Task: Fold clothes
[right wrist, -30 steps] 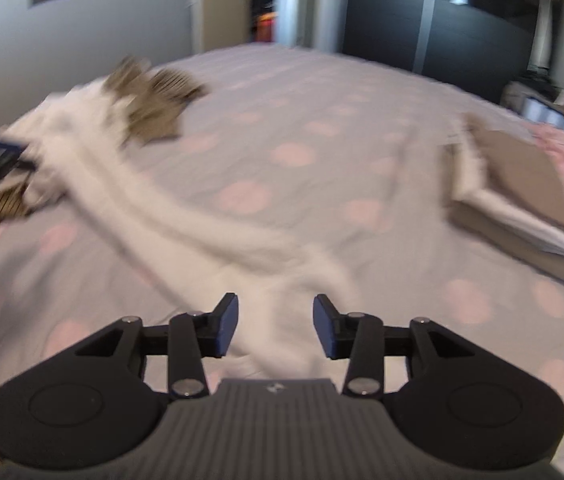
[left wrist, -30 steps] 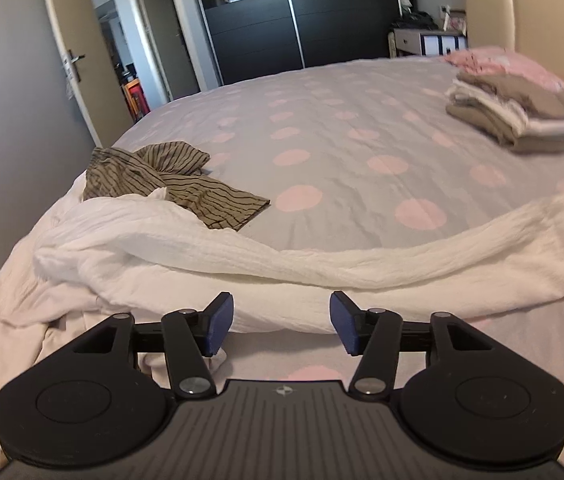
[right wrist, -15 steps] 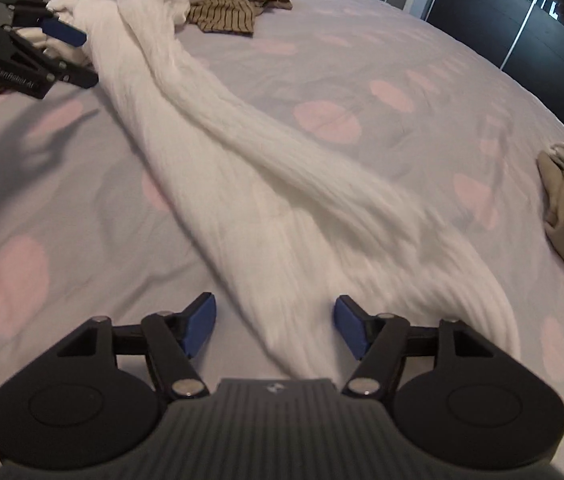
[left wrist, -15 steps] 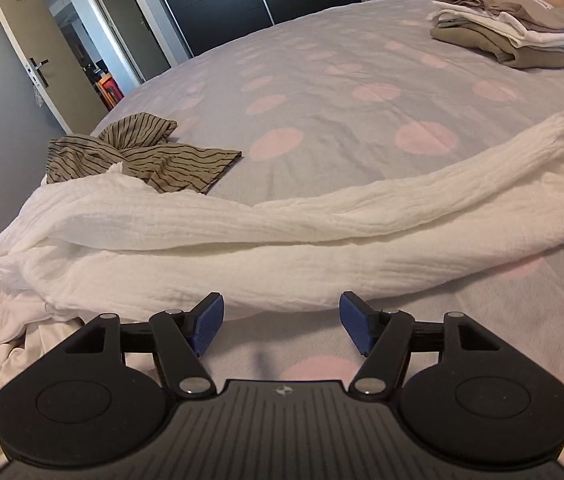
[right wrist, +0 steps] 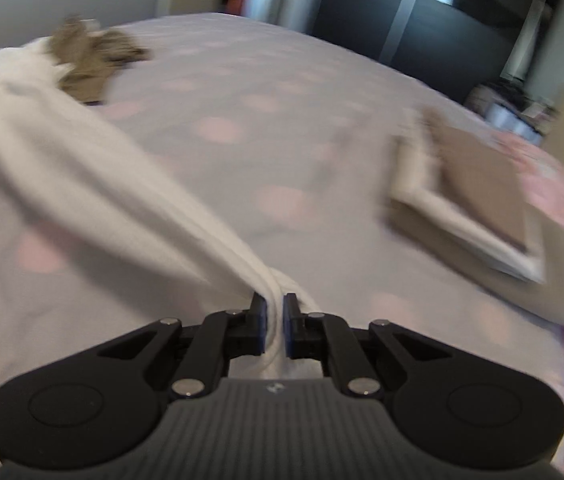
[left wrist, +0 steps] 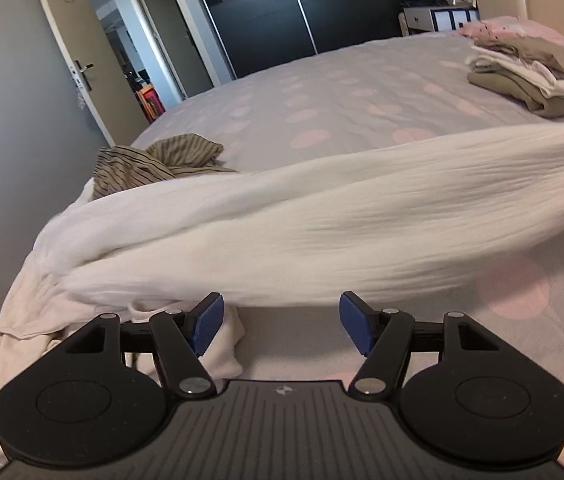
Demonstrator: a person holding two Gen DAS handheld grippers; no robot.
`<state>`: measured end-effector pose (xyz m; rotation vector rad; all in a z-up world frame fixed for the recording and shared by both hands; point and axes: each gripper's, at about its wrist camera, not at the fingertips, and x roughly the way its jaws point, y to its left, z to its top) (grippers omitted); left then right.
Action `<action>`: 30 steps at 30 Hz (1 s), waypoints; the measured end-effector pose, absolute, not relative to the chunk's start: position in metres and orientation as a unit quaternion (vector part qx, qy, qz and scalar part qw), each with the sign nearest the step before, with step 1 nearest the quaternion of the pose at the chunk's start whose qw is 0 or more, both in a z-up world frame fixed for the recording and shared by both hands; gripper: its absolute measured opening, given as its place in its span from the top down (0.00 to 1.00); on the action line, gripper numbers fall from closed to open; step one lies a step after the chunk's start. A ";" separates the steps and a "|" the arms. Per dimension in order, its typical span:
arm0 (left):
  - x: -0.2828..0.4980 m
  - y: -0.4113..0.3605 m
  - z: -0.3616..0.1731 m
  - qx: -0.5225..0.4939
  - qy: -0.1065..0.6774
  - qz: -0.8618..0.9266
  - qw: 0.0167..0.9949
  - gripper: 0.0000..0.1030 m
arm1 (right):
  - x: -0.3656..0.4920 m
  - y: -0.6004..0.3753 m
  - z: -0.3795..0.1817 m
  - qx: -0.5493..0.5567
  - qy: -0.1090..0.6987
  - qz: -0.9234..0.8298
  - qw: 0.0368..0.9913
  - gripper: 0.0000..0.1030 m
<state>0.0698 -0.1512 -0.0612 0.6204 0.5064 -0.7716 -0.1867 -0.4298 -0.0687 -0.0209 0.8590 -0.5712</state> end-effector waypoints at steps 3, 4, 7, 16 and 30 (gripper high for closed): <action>0.067 -0.147 -0.057 0.290 0.238 -0.365 0.852 0.39 | -0.221 -0.452 -0.062 -0.013 0.427 -0.320 0.846 0.92; 0.066 -0.146 -0.056 0.289 0.238 -0.366 0.852 0.39 | -0.232 -0.458 -0.063 -0.016 0.435 -0.334 0.836 0.92; 0.062 -0.145 -0.052 0.284 0.235 -0.370 0.852 0.39 | -0.264 -0.481 -0.066 -0.016 0.459 -0.378 0.804 0.92; 0.044 -0.162 -0.050 0.290 0.225 -0.418 0.831 0.39 | -0.308 -0.508 -0.081 0.040 0.481 -0.423 0.767 0.88; 0.019 -0.202 -0.115 0.408 0.216 -0.456 0.761 0.39 | -0.276 -0.426 -0.096 -0.047 0.485 -0.272 0.830 0.44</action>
